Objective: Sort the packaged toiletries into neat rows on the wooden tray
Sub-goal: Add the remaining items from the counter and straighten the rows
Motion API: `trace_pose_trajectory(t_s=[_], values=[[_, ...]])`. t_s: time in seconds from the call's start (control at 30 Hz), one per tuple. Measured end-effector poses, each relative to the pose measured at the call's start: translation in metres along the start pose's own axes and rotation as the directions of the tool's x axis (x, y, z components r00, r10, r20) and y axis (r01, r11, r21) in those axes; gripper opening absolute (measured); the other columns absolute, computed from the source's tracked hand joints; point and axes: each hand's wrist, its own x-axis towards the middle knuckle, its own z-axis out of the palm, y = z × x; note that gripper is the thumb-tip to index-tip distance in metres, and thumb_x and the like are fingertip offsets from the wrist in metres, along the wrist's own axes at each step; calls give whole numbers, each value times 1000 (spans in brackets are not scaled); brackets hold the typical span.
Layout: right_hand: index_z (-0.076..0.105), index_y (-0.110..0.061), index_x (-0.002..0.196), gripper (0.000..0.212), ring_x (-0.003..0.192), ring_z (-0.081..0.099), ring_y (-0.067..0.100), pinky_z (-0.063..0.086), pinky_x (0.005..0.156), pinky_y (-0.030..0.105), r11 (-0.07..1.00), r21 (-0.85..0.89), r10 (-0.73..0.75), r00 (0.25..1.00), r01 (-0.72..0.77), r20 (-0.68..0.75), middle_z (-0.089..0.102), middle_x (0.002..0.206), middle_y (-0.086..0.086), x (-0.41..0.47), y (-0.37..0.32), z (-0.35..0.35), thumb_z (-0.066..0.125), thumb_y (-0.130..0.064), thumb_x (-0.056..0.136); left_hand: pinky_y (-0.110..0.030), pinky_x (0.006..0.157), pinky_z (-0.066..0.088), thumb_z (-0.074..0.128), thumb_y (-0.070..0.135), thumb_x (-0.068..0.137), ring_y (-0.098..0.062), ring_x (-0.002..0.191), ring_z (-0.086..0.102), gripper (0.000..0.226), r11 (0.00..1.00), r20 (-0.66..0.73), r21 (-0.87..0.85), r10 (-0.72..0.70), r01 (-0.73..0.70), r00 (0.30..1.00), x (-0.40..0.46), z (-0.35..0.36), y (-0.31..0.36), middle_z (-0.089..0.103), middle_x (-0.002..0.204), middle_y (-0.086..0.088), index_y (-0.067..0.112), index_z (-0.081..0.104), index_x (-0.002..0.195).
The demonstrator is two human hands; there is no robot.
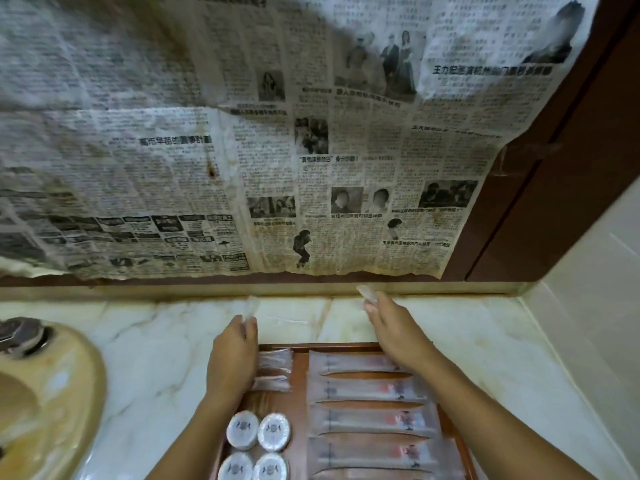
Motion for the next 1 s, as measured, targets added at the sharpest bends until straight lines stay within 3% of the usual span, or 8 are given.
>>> trace_pose_trajectory(t_s=[0.2, 0.27, 0.43, 0.6, 0.7, 0.87, 1.0], values=[[61, -18, 98, 18, 83, 60, 22, 47, 71, 35, 996, -90, 14, 990, -1, 143, 66, 91, 4, 39, -54, 55, 54, -34, 96, -35, 57, 42, 40, 27, 103, -17, 63, 57, 32, 995, -91, -101, -34, 24, 995, -23, -18, -48, 59, 65, 0, 18, 50, 73], [65, -19, 101, 18, 84, 60, 22, 43, 67, 31, 991, -134, 49, 986, -27, 157, 66, 92, 2, 47, -64, 71, 60, -33, 92, -34, 57, 42, 41, 25, 102, -15, 61, 56, 32, 991, -70, -135, -33, 23, 997, -29, -17, -63, 58, 62, 2, 18, 49, 73], [67, -13, 99, 21, 89, 63, 30, 43, 68, 31, 948, -313, 96, 990, -59, 104, 69, 95, 12, 61, -71, 96, 63, -29, 88, -19, 58, 41, 44, 20, 102, -6, 65, 59, 27, 986, -95, -163, 27, -42, 995, -39, -13, -88, 59, 62, 6, 25, 51, 76], [68, -13, 90, 17, 83, 65, 30, 49, 66, 31, 914, -404, 56, 998, -37, 36, 69, 88, 11, 65, -64, 109, 61, -29, 89, -12, 60, 41, 44, 20, 102, -2, 70, 60, 26, 982, -99, -186, 2, -21, 995, -38, -13, -87, 61, 64, 8, 26, 54, 79], [66, -13, 81, 17, 78, 63, 29, 50, 64, 32, 920, -388, 66, 998, -53, 19, 67, 81, 9, 66, -64, 111, 60, -27, 88, -10, 58, 39, 44, 20, 102, -2, 69, 60, 26, 981, -95, -195, -7, -12, 995, -37, -15, -86, 61, 64, 10, 25, 55, 79], [67, -18, 75, 16, 65, 59, 20, 35, 50, 27, 978, -199, 56, 998, -55, 0, 61, 65, 0, 54, -76, 100, 65, -31, 85, -13, 58, 41, 42, 23, 102, -1, 69, 60, 26, 983, -90, -184, -21, 4, 996, -37, -14, -87, 61, 65, 11, 28, 54, 79], [68, -18, 73, 18, 58, 58, 10, 41, 52, 26, 989, -150, 7, 994, 10, 113, 63, 60, -3, 26, -94, 91, 70, -33, 84, -14, 58, 41, 42, 24, 102, -2, 68, 60, 26, 981, -99, -192, -20, 0, 995, -38, -14, -88, 61, 65, 9, 27, 54, 80]])
